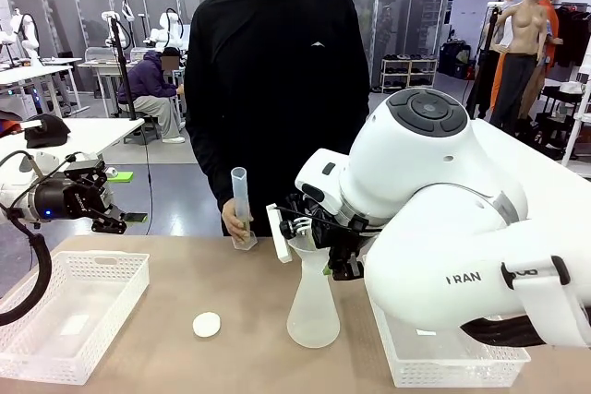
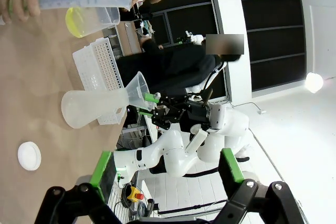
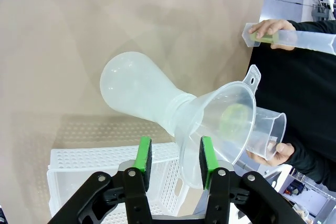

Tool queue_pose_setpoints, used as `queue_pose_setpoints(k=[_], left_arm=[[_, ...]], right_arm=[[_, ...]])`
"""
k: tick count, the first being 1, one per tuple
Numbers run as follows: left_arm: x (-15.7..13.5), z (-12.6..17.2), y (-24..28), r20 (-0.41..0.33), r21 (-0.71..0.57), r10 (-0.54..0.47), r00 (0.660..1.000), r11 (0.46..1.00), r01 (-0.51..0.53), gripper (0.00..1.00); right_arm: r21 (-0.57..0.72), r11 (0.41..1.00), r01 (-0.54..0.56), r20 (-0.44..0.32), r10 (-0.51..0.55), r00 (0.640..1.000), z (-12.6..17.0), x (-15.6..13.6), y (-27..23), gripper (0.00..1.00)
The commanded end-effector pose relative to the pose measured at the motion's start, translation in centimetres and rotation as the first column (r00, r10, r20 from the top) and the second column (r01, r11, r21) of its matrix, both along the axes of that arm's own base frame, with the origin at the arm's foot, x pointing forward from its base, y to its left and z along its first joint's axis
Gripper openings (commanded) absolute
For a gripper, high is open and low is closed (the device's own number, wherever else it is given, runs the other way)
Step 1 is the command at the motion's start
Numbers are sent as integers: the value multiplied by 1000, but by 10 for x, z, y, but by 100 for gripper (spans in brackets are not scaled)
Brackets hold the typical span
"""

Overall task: Prepare the solutions needed for the experiment.
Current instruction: Once the solution is in the Big flask , pick up the Plastic Funnel and place it back into the right Organizing basket.

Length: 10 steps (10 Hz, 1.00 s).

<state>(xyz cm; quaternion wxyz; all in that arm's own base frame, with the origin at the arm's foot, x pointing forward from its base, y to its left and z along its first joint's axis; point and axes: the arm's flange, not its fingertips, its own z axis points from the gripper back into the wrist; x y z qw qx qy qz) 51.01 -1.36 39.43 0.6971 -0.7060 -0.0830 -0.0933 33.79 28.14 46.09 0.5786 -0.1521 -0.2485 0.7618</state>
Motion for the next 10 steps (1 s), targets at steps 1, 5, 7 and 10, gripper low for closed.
queue_pose_setpoints(k=[1, 5, 7, 10], left_arm=[[-1, 1, 0, 3, -9, -7, 1000, 1000, 7, 100], [-1, 1, 0, 3, -9, -7, 1000, 1000, 7, 100], [-1, 1, 0, 3, -9, -7, 1000, 1000, 7, 100], [-1, 1, 0, 3, -9, -7, 1000, 1000, 7, 100]], right_arm=[[10, 1000, -1, 8, 1, 1000, 0, 2, 0, 47], [0, 1000, 0, 0, 0, 1000, 0, 0, 0, 47], [62, 998, 22, 16, -23, 1000, 12, 2, 3, 48], [120, 988, 99, -18, -97, 995, 29, 5, -1, 67]])
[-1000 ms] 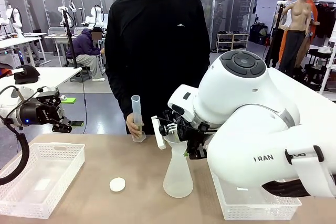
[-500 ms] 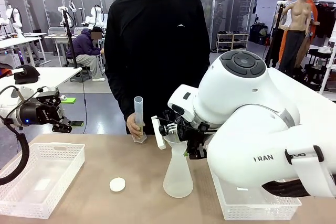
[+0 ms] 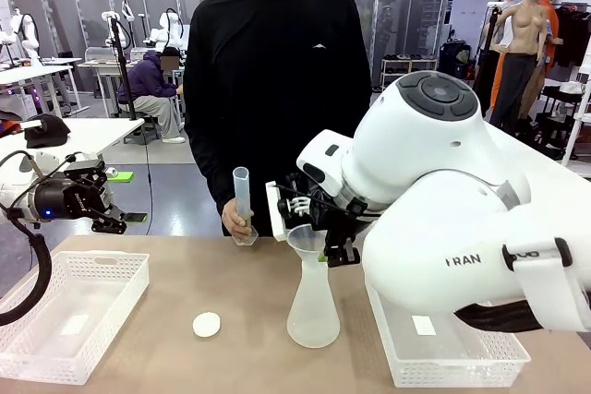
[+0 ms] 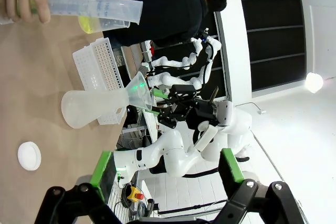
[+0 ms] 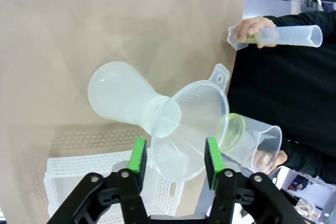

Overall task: Prepare the solutions needed for the experiment.
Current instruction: Once the solution is in the Big flask , pick up the Plastic Funnel and place it back into the right Organizing basket.

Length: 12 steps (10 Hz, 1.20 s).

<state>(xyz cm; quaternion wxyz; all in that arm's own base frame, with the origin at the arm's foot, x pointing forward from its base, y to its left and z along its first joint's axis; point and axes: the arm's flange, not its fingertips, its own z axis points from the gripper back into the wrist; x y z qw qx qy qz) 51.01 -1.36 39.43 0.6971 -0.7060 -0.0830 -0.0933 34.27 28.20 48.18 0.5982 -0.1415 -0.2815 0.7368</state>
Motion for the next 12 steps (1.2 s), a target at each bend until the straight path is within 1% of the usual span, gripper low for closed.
queue_pose_setpoints(k=[1, 2, 3, 4, 5, 6, 7, 8, 9, 10, 11, 12], left_arm=[[-1, 1, 0, 3, -9, -7, 1000, 1000, 7, 100], [-1, 1, 0, 3, -9, -7, 1000, 1000, 7, 100], [-1, 1, 0, 3, -9, -7, 1000, 1000, 7, 100], [-1, 1, 0, 3, -9, -7, 1000, 1000, 7, 100], [-1, 1, 0, 3, -9, -7, 1000, 1000, 7, 100], [-1, 1, 0, 3, -9, -7, 1000, 1000, 7, 100], [-1, 1, 0, 3, -9, -7, 1000, 1000, 7, 100], [-1, 1, 0, 3, -9, -7, 1000, 1000, 7, 100], [-1, 1, 0, 3, -9, -7, 1000, 1000, 7, 100], [-1, 1, 0, 3, -9, -7, 1000, 1000, 7, 100], [-1, 1, 0, 3, -9, -7, 1000, 1000, 7, 100], [-1, 1, 0, 3, -9, -7, 1000, 1000, 7, 100]], right_arm=[[124, 991, 49, -90, -38, 995, 22, 1, -12, 67], [170, 985, 33, -181, -2, 984, 35, 2, -24, 67], [155, 986, 57, -265, -14, 964, 49, 7, -39, 67], [178, 979, 95, -321, -34, 946, 60, 12, -54, 67], [190, 966, 178, -383, -94, 919, 69, 21, -72, 67], [180, 946, 268, -445, -164, 880, 77, 32, -93, 67], [229, 900, 371, -508, -215, 835, 82, 42, -112, 67], [190, 863, 467, -560, -296, 774, 81, 51, -131, 67], [145, 824, 548, -578, -380, 723, 74, 57, -143, 67], [107, 786, 609, -606, -434, 667, 67, 61, -152, 67], [125, 778, 616, -621, -423, 660, 61, 62, -160, 67], [143, 833, 534, -571, -371, 732, 69, 61, -166, 67]])
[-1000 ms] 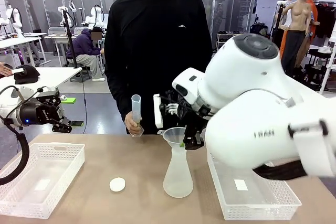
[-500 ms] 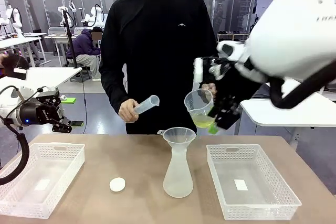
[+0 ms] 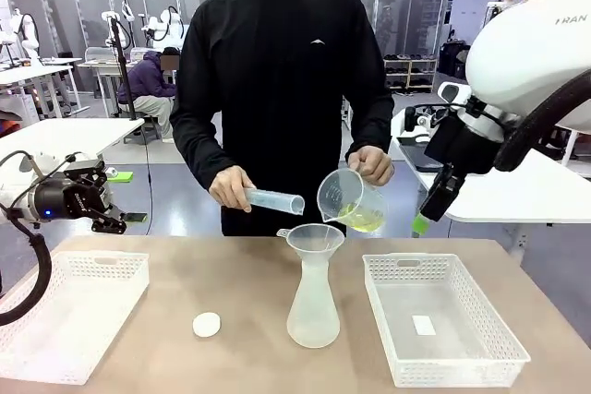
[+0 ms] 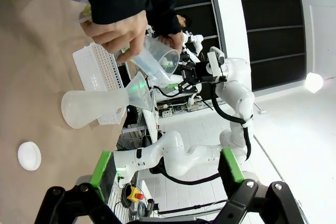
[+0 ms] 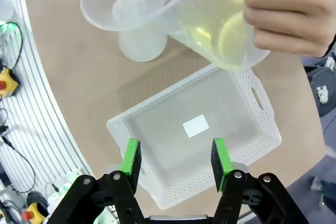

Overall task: Prepare the solutions needed for the experiment.
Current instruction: Once the solution is in the Big flask , pick up the Plastic Funnel and place it back into the right Organizing basket.

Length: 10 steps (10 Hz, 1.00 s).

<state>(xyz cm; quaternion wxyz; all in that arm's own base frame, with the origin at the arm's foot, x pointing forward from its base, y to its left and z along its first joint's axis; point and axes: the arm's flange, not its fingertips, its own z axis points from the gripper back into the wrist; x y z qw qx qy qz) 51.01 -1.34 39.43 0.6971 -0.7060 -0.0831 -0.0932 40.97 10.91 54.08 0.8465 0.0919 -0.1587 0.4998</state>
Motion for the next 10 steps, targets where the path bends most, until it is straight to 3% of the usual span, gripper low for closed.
queue_pose_setpoints(k=[1, 4, 6, 8, 10], left_arm=[[-1, 1, 0, 3, -9, -7, 1000, 1000, 7, 100], [-1, 1, 0, 3, -9, -7, 1000, 1000, 7, 100], [-1, 1, 0, 3, -9, -7, 1000, 1000, 7, 100], [-1, 1, 0, 3, -9, -7, 1000, 1000, 7, 100], [-1, 1, 0, 3, -9, -7, 1000, 1000, 7, 100]], right_arm=[[6, 998, -58, 36, 58, 998, 10, -6, 7, 67], [-6, 1000, -28, 20, 29, 999, 6, -4, 7, 67], [167, 985, 33, -103, -16, 995, -7, 3, -6, 67], [417, 895, 158, -206, -76, 976, -13, -3, -39, 67], [524, 792, 313, -315, -161, 935, -38, -3, -71, 67]])
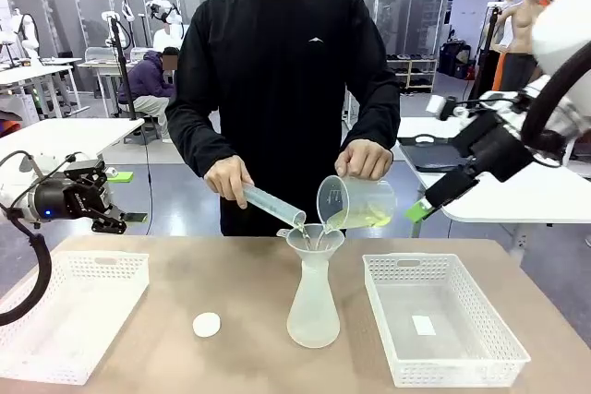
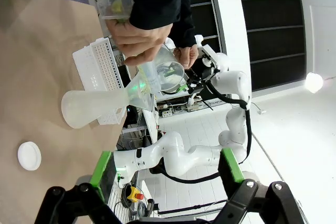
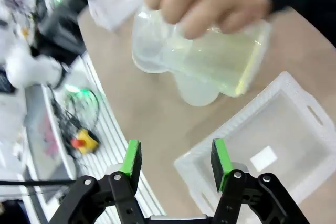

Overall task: Prepare the solutions needed for the experiment.
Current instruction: Once the solution is in the Big flask , pick up the Plastic Funnel and place it back into the right Organizing basket.

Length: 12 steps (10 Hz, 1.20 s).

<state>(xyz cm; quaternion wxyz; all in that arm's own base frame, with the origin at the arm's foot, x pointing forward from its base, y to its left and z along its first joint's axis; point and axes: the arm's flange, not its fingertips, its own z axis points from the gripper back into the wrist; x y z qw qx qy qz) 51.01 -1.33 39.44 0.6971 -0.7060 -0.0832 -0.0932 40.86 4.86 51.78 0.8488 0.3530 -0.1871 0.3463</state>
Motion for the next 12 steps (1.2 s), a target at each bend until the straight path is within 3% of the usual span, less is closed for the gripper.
queue_pose_setpoints(k=[1, 3, 4, 6, 8, 12], left_arm=[[-1, 1, 0, 3, -9, -7, 1000, 1000, 7, 100], [-1, 1, 0, 3, -9, -7, 1000, 1000, 7, 100], [-1, 1, 0, 3, -9, -7, 1000, 1000, 7, 100], [-1, 1, 0, 3, -9, -7, 1000, 1000, 7, 100], [-1, 1, 0, 3, -9, -7, 1000, 1000, 7, 100], [-1, 1, 0, 3, -9, -7, 1000, 1000, 7, 100]], right_arm=[[185, 968, 169, -142, -144, 979, -28, 0, -24, 67], [267, 919, 289, -317, -199, 927, -47, 4, -39, 67], [267, 899, 347, -421, -215, 881, -54, 6, -41, 67], [324, 842, 432, -514, -227, 828, -73, 14, -48, 67], [357, 805, 473, -632, -165, 757, -97, 26, -55, 67], [400, 773, 493, -707, -82, 702, -128, 33, -55, 67]])
